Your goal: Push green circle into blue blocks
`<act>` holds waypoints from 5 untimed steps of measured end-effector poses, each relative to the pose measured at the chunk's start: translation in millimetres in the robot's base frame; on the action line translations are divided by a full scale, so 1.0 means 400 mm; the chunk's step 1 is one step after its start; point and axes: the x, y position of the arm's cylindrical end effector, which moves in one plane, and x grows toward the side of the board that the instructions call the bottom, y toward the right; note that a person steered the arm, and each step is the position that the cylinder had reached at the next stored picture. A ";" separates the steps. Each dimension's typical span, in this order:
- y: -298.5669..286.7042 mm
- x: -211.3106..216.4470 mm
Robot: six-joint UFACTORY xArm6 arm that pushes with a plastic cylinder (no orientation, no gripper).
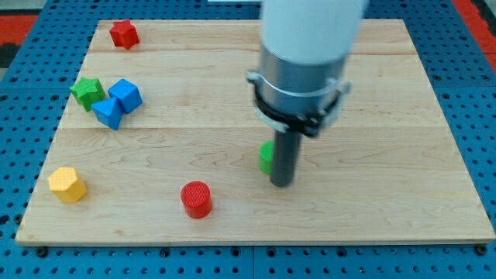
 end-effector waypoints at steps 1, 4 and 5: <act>-0.086 -0.135; -0.066 -0.255; -0.183 -0.314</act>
